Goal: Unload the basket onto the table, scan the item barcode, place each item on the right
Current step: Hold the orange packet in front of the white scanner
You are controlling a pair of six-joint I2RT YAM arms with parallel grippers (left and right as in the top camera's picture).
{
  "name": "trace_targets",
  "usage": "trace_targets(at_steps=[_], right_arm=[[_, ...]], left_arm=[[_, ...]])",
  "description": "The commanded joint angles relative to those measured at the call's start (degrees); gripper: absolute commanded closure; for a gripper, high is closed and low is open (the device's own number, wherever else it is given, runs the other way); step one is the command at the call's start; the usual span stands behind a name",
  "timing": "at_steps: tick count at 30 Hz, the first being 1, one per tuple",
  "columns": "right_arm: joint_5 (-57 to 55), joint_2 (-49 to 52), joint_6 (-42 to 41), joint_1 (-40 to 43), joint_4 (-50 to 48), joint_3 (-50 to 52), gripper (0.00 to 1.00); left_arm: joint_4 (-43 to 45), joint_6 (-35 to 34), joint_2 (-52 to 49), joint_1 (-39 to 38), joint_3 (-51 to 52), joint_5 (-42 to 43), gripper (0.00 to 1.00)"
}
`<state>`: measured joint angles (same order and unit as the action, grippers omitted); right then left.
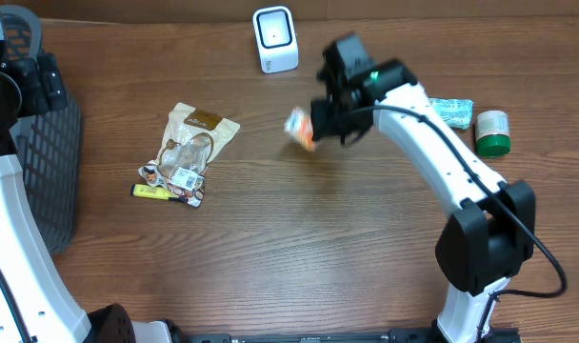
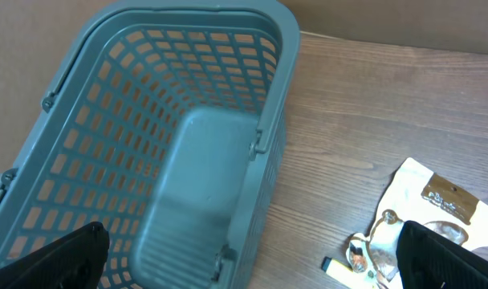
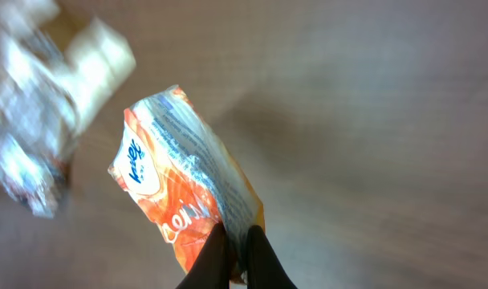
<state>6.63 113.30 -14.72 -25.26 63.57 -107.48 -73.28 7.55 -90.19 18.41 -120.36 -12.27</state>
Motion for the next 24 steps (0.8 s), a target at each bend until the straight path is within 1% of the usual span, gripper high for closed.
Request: trace_targets(at_steps=[1,5,10,12,14,19,24], right_arm=[[-11.76,-1.53,2.21,-0.92,-0.04,-10.32,0.96],[-20.57,-0.92,6.40,-1.88,-3.34,-18.32,0.96],[-31.52,1.46,14.08,-4.22,-16.28,-19.12,0.96],[-34.93,4.15,18.29,-5.14,-22.53,-19.10,0.96],[-38.42,6.95,20.46,-5.53,-28.04,-19.08,0.96],[-40.39,15.21,25.81,-5.53,-40.44,-18.91,0.96],[-41.09,21.59,29.57,-5.49,-47.34,-18.91,0.96]], left_arm=[[-0.02,0.81,-0.46,-0.07,-0.26,-0.13,0.00],[-0.02,0.81,-0.46,-0.07,-0.26,-0.13,0.00],[-0.04,0.81,-0.46,-0.07,-0.26,-0.13,0.00],[-0.07,0.81,-0.46,-0.07,-0.26,-0.13,0.00],[-0.13,0.81,-0.46,-0.07,-0.26,-0.13,0.00],[-0.17,0.81,-0.46,-0.07,-0.26,-0.13,0.00],[-0.17,0.81,-0.46,-0.07,-0.26,-0.13,0.00]])
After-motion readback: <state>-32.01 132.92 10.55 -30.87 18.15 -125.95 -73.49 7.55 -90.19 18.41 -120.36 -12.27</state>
